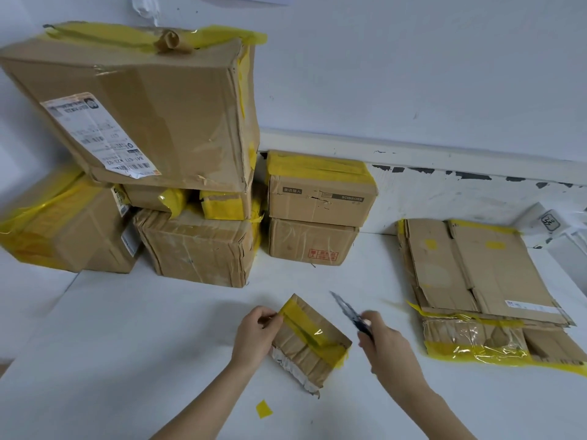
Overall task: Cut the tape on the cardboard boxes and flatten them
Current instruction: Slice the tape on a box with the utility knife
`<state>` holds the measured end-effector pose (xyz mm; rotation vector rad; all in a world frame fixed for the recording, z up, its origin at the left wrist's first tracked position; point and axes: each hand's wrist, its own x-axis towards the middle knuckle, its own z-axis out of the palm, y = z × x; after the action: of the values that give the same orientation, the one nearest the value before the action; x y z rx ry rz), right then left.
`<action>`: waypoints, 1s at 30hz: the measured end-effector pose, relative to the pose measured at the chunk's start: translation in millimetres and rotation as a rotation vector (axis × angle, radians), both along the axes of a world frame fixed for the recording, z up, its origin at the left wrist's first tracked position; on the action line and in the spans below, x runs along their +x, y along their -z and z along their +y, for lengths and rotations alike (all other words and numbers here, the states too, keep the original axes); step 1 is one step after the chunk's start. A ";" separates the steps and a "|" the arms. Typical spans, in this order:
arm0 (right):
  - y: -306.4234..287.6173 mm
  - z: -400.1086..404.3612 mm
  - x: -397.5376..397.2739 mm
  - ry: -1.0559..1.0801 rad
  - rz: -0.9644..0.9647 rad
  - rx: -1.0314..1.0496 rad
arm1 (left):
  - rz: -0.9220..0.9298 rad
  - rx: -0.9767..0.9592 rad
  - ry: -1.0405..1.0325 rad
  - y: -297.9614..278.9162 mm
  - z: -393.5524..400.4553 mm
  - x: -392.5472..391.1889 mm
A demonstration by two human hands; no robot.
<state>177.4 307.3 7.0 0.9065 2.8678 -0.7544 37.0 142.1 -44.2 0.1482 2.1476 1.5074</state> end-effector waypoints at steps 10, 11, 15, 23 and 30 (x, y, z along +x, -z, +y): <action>-22.2 -49.3 -37.0 -0.338 -0.308 0.345 | -0.029 -0.018 -0.012 3.5 3.1 -6.2; -22.4 -50.3 -36.9 -0.341 -0.305 0.346 | -0.027 -0.024 -0.005 3.6 3.1 -6.5; -25.0 -52.9 -39.3 -0.362 -0.326 0.368 | -0.016 -0.040 0.003 4.7 1.7 -8.3; -29.3 -68.5 -49.5 -0.444 -0.341 0.443 | 0.122 -0.148 0.059 4.1 3.2 -7.3; -28.6 -65.8 -37.7 -0.461 -0.426 0.445 | 0.171 -0.219 0.080 3.4 5.6 -5.8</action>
<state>139.7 241.5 35.6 0.3289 2.7121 0.1137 31.2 147.7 -47.5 0.2924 2.3945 1.2440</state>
